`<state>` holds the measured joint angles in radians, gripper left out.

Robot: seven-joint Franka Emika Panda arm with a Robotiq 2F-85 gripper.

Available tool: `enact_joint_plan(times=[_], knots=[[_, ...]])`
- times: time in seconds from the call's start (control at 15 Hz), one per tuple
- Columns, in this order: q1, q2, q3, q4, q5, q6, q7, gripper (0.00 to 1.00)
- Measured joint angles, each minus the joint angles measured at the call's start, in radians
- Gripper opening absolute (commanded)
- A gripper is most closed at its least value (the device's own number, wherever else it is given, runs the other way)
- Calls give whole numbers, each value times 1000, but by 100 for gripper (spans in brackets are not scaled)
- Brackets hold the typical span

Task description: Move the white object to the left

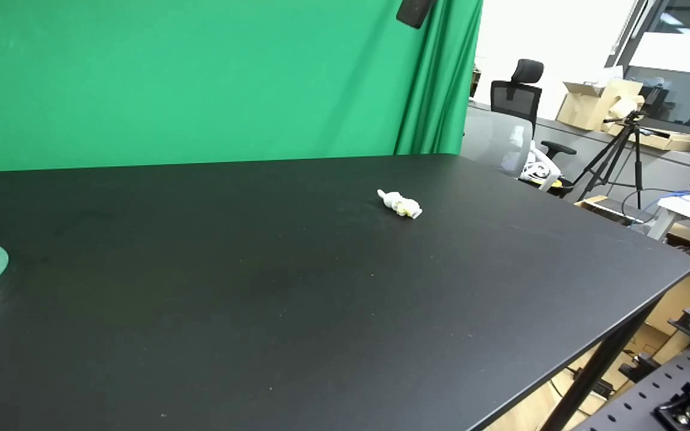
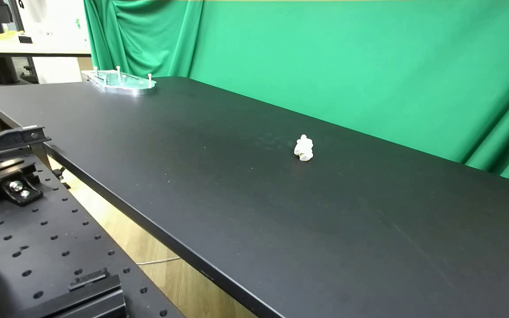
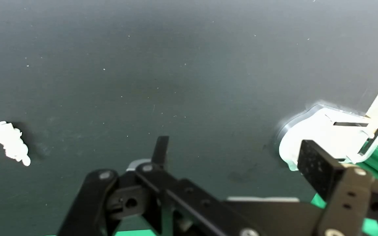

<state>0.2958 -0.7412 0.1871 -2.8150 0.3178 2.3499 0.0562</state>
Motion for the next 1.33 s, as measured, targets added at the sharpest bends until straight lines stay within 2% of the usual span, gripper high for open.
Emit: enact_joint_plan(times=[0.2,0.53,0.8,1.2,1.33], knots=[[-17,0,-1,2,-32,2,1,100],[-155,4,-55,3,-167,2,-20,100],[-249,41,-155,4,-270,3,-155,100],[-326,133,-348,11,-378,-7,-442,100],[-331,146,-363,15,-378,-6,-458,100]])
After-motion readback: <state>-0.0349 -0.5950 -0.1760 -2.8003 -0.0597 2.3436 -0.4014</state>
